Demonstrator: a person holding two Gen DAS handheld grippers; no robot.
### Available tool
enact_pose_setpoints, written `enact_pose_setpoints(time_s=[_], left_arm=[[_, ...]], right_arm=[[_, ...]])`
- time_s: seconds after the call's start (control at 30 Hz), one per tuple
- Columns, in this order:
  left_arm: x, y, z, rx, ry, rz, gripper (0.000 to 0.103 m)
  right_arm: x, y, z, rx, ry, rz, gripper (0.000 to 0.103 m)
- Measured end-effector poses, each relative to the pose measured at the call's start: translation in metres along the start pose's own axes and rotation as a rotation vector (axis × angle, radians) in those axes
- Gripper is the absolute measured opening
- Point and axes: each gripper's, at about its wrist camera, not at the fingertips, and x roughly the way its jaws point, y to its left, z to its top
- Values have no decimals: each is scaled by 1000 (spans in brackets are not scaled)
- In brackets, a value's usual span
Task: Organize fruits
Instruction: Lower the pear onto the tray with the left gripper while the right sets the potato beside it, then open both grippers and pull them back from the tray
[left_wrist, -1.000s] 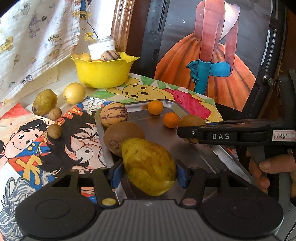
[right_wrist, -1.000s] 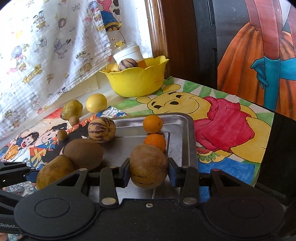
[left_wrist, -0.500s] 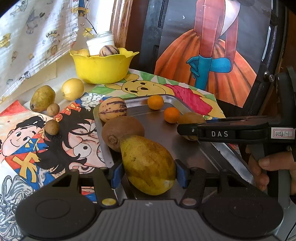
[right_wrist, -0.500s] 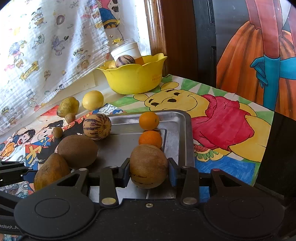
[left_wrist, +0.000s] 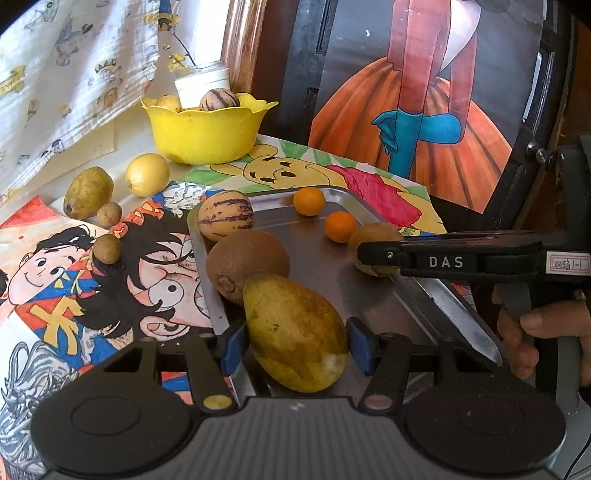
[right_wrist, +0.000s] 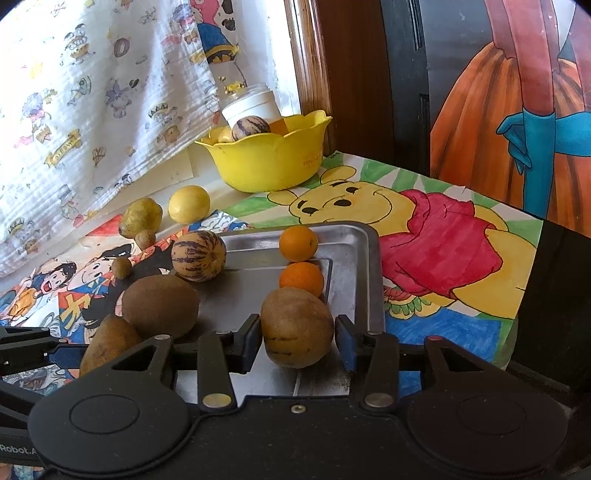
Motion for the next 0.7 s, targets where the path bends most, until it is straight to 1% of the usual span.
enact_pose_setpoints(time_s=[0.07,0.13,0.2,0.23,0.3,0.37,0.47,0.5,0.6,0.7], left_arm=[[-5,0,-1,-5,-5,5,64],[-12,0,-1,-7,-18,11,67],[-21,1,-1,-13,-36,14,75],[-27,1,0,-17,-45,15,77],[-38,3,1,-30,-64,24,84],[-50,6,2,-53,-81,34,89],[-69,11,3,-95,-111,49,100],[-76,14,2,-110,-125,58,102],[-95,20,1,-134,-150,87,103],[-111,25,-1,-152,-165,117,103]], right_arm=[[-6,1,1,0,-9,-2,51],[-13,1,1,4,-18,-3,54],[-21,2,2,10,-29,-3,59],[-26,3,2,12,-35,-3,61],[-36,5,3,13,-50,-2,69],[-49,9,3,8,-69,1,75],[-71,17,4,-4,-102,2,84],[-78,20,4,-8,-112,3,87],[-99,29,3,-21,-137,2,95],[-118,41,1,-40,-150,1,98]])
